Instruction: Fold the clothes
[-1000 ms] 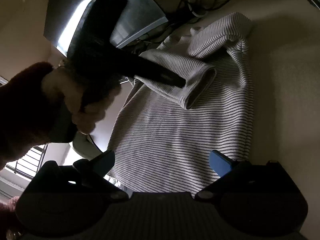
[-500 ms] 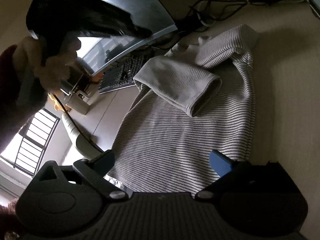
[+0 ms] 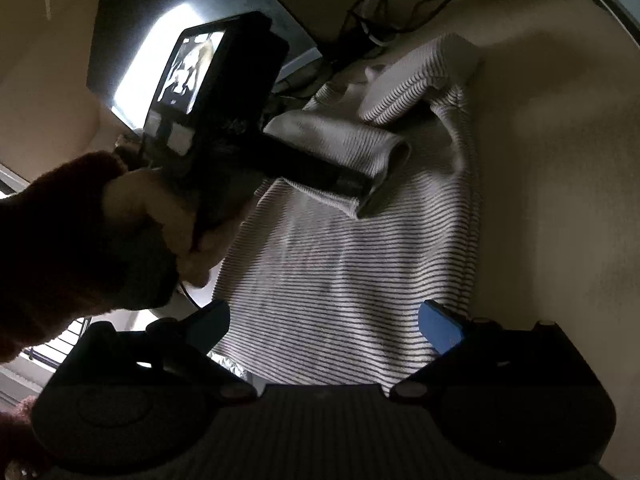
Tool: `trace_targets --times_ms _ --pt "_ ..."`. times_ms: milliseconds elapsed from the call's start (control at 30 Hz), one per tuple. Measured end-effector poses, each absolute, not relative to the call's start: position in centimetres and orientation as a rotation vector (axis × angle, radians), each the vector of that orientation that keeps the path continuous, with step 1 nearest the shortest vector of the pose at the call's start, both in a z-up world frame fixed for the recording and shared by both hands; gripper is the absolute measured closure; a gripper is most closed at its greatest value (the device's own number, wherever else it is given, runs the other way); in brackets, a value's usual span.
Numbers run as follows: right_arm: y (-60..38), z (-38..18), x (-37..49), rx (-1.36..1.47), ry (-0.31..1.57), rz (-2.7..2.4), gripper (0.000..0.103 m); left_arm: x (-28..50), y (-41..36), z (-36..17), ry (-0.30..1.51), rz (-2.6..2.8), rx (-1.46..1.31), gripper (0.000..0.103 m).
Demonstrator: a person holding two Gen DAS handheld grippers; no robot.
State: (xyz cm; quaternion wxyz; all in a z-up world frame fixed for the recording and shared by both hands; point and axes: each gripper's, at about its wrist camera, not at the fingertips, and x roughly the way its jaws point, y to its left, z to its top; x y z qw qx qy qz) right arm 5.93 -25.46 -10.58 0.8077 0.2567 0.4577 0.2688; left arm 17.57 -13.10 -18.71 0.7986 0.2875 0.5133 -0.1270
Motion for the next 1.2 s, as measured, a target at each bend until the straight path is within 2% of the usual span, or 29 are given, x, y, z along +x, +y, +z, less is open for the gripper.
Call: trace_targets --times_ms 67,133,200,300,367,400,433,467,700,800,1200 --pt "-25.5 -10.5 5.8 0.546 0.977 0.568 0.002 17.7 -12.6 -18.0 1.127 -0.280 0.563 0.049" --pt "-25.5 -10.5 5.8 0.550 0.974 0.560 0.002 17.3 -12.2 -17.4 1.146 -0.307 0.512 0.039" --pt "-25.5 -10.7 5.8 0.560 0.982 0.557 0.002 16.6 -11.9 -16.8 1.158 -0.349 0.468 0.037" --pt "-24.9 -11.0 6.1 0.557 1.000 0.566 0.002 15.6 -12.9 -17.5 1.117 -0.358 0.548 0.035" --pt "-24.4 -11.0 6.1 0.543 1.006 0.576 0.002 15.8 -12.5 -18.0 1.126 -0.356 0.530 0.039" --pt "-24.2 -10.9 6.1 0.533 1.004 0.582 0.002 16.0 -12.3 -18.3 1.131 -0.355 0.521 0.049" --pt "-24.0 -10.7 6.0 0.521 1.001 0.587 0.002 16.1 -12.2 -18.6 1.136 -0.353 0.512 0.068" --pt "-23.8 -10.6 5.9 0.512 0.999 0.591 0.002 16.2 -12.0 -18.8 1.140 -0.352 0.503 0.073" --pt "-24.0 -10.7 5.9 0.513 0.997 0.587 0.002 17.2 -9.6 -17.7 1.176 -0.366 0.340 0.093" --pt "-24.1 -10.7 6.0 0.517 0.993 0.584 0.002 18.1 -7.6 -15.0 1.188 -0.351 0.192 0.095" --pt "-23.8 -10.4 6.6 0.503 0.975 0.620 0.002 22.1 -5.7 -2.8 0.888 -0.288 0.050 0.098"
